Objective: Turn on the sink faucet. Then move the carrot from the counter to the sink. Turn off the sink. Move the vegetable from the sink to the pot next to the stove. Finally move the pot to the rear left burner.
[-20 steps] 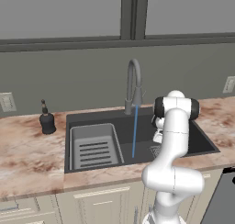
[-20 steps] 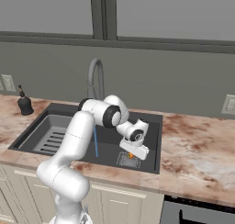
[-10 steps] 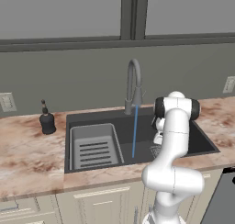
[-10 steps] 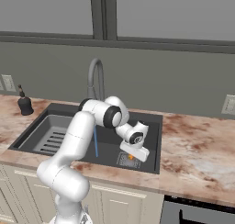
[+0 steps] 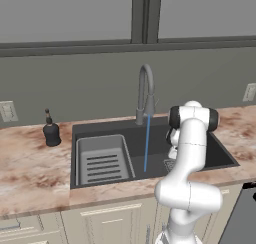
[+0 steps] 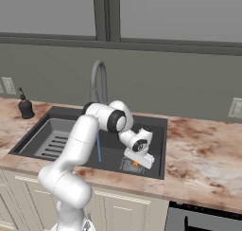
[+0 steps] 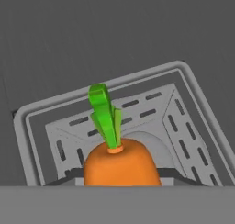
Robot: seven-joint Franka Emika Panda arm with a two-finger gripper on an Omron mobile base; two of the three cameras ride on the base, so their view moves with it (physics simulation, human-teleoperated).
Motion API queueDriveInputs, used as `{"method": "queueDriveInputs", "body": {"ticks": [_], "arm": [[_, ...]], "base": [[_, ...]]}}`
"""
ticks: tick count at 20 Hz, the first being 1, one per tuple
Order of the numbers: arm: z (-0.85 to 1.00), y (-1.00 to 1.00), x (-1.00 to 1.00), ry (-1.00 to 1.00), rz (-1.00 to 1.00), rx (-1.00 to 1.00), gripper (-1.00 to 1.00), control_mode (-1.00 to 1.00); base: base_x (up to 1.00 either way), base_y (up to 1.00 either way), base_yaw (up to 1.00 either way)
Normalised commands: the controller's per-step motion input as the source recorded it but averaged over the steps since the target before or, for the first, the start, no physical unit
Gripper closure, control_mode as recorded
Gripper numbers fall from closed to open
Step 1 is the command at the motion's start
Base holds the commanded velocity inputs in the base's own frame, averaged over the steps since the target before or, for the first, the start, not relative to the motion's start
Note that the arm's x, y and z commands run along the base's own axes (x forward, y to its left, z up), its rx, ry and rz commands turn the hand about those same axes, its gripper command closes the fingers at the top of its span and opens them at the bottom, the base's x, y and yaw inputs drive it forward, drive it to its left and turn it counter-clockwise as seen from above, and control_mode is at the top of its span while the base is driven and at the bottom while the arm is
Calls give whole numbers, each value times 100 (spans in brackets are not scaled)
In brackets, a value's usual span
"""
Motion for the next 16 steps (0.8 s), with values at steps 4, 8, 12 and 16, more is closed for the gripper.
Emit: {"method": "queueDriveInputs", "body": {"ticks": [4,8,12,16], "arm": [[-35,0,4,0,0,0,-100,-100],[-32,0,1,0,0,0,-100,-100],[-17,0,0,0,0,0,-100,-100],[-2,0,0,0,0,1,-100,-100]], "base": [[0,0,0],[0,0,0],[0,0,0],[0,0,0]]}}
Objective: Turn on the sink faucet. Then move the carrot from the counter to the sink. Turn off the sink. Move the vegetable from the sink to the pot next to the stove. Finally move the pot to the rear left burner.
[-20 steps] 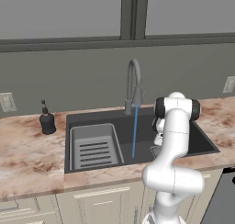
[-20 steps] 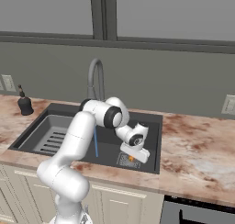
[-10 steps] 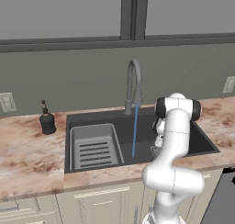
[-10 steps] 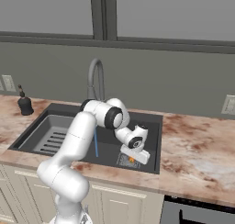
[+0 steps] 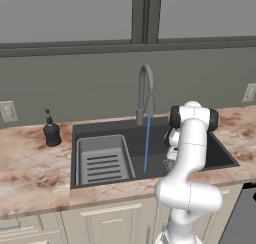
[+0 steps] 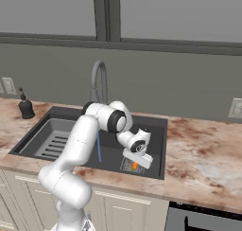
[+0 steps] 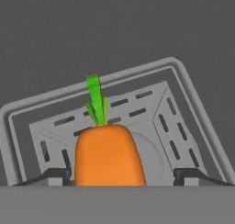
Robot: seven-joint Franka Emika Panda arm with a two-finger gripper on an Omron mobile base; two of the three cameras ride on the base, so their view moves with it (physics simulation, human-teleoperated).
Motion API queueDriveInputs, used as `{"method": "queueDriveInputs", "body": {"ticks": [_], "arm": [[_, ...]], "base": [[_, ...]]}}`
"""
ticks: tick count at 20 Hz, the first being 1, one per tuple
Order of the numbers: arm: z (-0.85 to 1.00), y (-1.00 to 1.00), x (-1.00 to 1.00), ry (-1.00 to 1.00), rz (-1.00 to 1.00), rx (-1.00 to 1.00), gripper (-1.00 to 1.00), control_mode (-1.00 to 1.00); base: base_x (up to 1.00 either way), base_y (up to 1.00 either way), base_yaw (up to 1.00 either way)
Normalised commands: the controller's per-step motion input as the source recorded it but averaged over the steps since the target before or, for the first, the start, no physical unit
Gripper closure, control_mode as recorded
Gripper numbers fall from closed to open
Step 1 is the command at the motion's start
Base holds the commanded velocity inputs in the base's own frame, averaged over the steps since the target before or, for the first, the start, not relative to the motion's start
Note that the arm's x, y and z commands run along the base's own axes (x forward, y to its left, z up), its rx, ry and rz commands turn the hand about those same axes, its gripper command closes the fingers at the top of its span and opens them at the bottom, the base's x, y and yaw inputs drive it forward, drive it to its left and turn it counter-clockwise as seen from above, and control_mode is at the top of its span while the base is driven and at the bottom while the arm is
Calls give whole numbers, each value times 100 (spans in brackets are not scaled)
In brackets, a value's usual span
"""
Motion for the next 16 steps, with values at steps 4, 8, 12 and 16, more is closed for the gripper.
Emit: {"method": "queueDriveInputs", "body": {"ticks": [4,8,12,16], "arm": [[17,-15,-5,0,0,2,-100,-100],[28,-21,-3,-1,0,1,-100,-100],[38,-23,0,-1,0,1,-100,-100],[49,-18,0,-2,0,1,-100,-100]], "base": [[0,0,0],[0,0,0],[0,0,0],[0,0,0]]}}
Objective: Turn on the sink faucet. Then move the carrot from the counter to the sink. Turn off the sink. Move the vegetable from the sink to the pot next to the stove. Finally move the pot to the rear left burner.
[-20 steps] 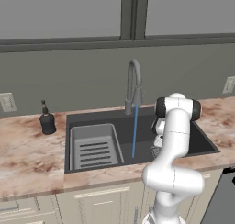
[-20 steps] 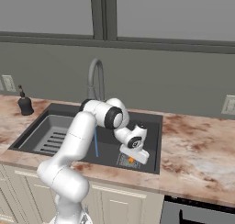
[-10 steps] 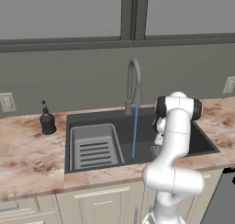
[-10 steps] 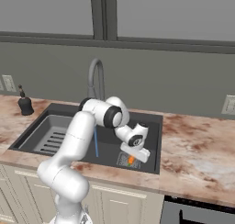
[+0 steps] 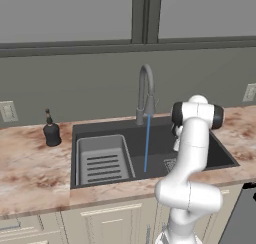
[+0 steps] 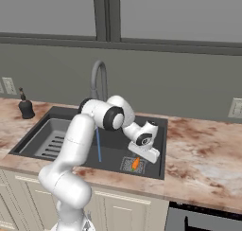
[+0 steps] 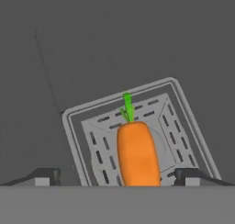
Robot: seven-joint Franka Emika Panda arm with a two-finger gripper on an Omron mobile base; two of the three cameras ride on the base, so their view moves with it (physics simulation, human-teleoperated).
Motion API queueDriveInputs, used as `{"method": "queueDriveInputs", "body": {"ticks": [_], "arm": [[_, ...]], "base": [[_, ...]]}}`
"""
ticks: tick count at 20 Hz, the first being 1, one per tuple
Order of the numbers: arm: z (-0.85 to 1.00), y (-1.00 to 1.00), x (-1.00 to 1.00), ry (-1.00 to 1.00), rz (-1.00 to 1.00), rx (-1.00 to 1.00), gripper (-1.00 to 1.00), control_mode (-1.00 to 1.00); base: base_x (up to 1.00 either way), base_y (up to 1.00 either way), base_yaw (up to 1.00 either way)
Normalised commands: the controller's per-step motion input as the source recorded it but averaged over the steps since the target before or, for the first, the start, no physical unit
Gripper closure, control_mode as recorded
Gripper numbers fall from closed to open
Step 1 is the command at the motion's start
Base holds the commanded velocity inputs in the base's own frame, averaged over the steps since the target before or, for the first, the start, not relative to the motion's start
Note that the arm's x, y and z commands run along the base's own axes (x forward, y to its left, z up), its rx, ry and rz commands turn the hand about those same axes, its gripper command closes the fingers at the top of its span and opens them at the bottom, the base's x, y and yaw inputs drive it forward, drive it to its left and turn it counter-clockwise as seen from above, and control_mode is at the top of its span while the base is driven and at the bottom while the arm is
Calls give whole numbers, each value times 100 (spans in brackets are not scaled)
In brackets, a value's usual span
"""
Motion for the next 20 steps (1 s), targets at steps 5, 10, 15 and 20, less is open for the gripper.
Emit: {"method": "queueDriveInputs", "body": {"ticks": [5,10,15,20], "arm": [[57,-14,0,-2,0,2,-100,-100],[63,-8,-2,-3,0,3,-100,-100],[66,-2,0,-4,0,3,-100,-100],[66,0,-3,-7,2,4,-100,-100]], "base": [[0,0,0],[0,0,0],[0,0,0],[0,0,0]]}}
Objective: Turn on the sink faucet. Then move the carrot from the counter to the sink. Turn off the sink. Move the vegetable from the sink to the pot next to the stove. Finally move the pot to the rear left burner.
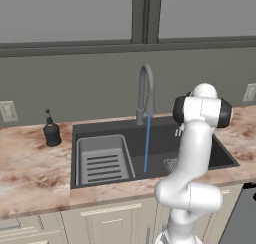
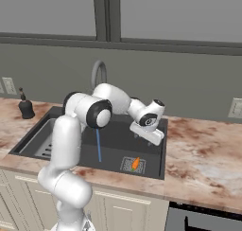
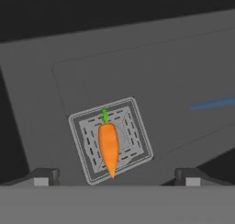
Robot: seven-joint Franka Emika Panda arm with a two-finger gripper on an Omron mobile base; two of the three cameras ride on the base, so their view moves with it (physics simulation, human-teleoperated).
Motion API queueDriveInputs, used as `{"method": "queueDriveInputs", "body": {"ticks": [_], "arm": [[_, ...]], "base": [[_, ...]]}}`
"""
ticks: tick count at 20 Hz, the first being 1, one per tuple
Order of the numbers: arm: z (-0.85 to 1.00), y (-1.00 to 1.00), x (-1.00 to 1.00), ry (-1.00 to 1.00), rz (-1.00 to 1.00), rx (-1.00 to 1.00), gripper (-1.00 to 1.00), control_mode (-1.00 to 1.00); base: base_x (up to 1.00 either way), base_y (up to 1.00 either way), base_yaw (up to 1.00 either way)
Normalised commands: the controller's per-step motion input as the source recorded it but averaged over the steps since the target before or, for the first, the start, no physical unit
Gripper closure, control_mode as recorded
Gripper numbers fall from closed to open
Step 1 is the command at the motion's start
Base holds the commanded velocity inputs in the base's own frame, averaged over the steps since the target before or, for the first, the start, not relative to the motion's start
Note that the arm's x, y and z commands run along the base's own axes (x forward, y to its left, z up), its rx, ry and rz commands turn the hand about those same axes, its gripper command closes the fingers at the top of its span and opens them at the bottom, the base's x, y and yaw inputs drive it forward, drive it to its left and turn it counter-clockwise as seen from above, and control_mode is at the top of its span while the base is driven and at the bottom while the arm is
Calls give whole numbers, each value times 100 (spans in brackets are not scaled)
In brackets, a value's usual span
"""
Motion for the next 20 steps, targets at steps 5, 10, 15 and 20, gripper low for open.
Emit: {"method": "queueDriveInputs", "body": {"ticks": [5,10,15,20], "arm": [[65,0,-14,-9,4,4,-100,-100],[62,0,-31,-12,7,3,-100,-100],[55,0,-42,-14,10,3,-100,-100],[46,6,-48,-15,12,1,-100,-100]], "base": [[0,0,0],[0,0,0],[0,0,0],[0,0,0]]}}
